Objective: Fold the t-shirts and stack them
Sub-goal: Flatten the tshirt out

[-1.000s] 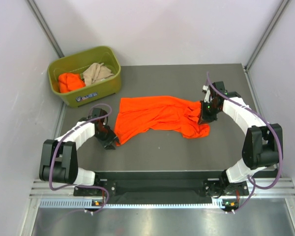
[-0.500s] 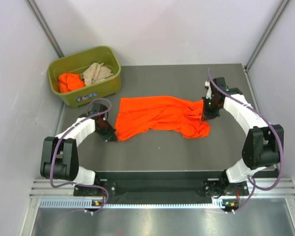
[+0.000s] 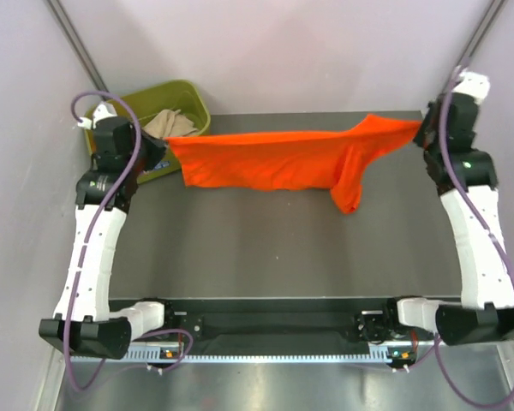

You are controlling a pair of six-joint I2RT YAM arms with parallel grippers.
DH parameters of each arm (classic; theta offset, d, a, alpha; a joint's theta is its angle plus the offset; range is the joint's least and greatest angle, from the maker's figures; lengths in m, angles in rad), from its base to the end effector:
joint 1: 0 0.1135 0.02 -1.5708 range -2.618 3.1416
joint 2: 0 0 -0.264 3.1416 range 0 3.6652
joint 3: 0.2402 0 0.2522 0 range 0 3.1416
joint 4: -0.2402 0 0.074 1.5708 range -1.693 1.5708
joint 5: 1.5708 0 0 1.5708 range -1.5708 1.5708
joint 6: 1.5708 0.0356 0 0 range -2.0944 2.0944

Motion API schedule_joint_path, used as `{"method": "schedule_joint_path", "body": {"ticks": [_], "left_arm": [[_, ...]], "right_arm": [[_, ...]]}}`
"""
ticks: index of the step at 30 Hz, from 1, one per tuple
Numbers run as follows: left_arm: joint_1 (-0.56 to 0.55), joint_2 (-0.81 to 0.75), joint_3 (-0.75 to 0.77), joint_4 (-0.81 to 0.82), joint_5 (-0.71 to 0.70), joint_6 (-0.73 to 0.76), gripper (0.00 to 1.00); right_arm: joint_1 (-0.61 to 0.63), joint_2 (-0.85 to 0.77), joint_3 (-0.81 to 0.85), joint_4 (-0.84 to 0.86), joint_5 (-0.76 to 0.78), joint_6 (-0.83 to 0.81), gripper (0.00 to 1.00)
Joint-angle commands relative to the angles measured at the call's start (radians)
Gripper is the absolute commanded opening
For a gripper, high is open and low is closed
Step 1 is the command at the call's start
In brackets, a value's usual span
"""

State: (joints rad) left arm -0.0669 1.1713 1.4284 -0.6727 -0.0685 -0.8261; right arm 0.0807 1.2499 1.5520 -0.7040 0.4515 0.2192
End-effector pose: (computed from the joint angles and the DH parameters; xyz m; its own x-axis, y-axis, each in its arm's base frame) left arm 0.2388 -0.0136 0.4328 -0.2761 -0.7167 -0.6404 -0.2933 0.6973 -0.6540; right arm 0.2508 0.0047 0.4527 -0.3093 0.1713 -0.9354 0.4047 0.9139 0.0335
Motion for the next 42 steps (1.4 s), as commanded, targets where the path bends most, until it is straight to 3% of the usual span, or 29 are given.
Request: {"method": "schedule_joint_path", "body": {"ticks": [1,5,11,19,22,28,32,42], "left_arm": [[0.038,-0.010,0.105,0.027,-0.050,0.048,0.00],[0.042,0.011,0.260,0.073,-0.028,0.090,0.00],[0.042,0.070,0.481,0.154,0.056,0.169,0.00],[0.033,0.241,0.622,0.225,0.185,0.130,0.00],[0.033,0.300,0.655,0.258,0.239,0.087,0.00],[0.033,0.285,0.655,0.295,0.289,0.041,0.00],[0.033,0.228,0.633,0.288,0.257,0.079,0.00],[0.033,0.079,0.589,0.351,0.161,0.067,0.00]], "right_arm": [[-0.036,-0.134,0.121,0.185,0.118,-0.047,0.00],[-0.044,-0.204,0.261,0.264,0.029,-0.118,0.00],[-0.045,-0.256,0.503,0.248,-0.084,-0.146,0.00],[-0.045,-0.238,0.410,0.209,-0.191,-0.213,0.00],[-0.045,-0.162,0.444,0.150,-0.296,-0.291,0.00],[-0.044,-0.193,0.418,0.182,-0.350,-0.239,0.00],[-0.045,-0.270,0.398,0.164,-0.372,-0.193,0.00],[-0.044,-0.398,0.563,-0.054,-0.421,-0.161,0.00]]}}
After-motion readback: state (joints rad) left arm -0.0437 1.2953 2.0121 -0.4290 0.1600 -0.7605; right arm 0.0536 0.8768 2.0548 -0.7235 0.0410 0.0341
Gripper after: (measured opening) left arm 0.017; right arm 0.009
